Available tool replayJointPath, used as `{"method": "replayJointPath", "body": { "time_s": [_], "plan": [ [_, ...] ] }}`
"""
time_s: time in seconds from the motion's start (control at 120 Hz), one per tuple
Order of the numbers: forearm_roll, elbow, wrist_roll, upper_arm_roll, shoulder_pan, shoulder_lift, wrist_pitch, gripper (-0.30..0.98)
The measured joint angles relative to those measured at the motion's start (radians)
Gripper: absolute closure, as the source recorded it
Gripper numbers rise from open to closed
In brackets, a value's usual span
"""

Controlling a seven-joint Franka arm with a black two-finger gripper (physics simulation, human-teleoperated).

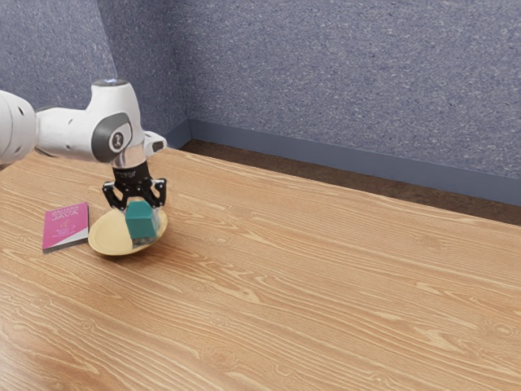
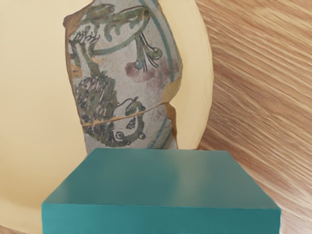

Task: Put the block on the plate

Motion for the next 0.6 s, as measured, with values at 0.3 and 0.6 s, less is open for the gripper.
{"method": "replayJointPath", "body": {
  "time_s": [0.3, 0.6],
  "plan": [
    [0.034, 0.102, 0.071, -0.032, 0.098, 0.089, -0.05, 0.32],
    [0.092, 0.218, 0.159, -0.099, 0.198, 0.202, -0.073, 0.32]
  ]
}}
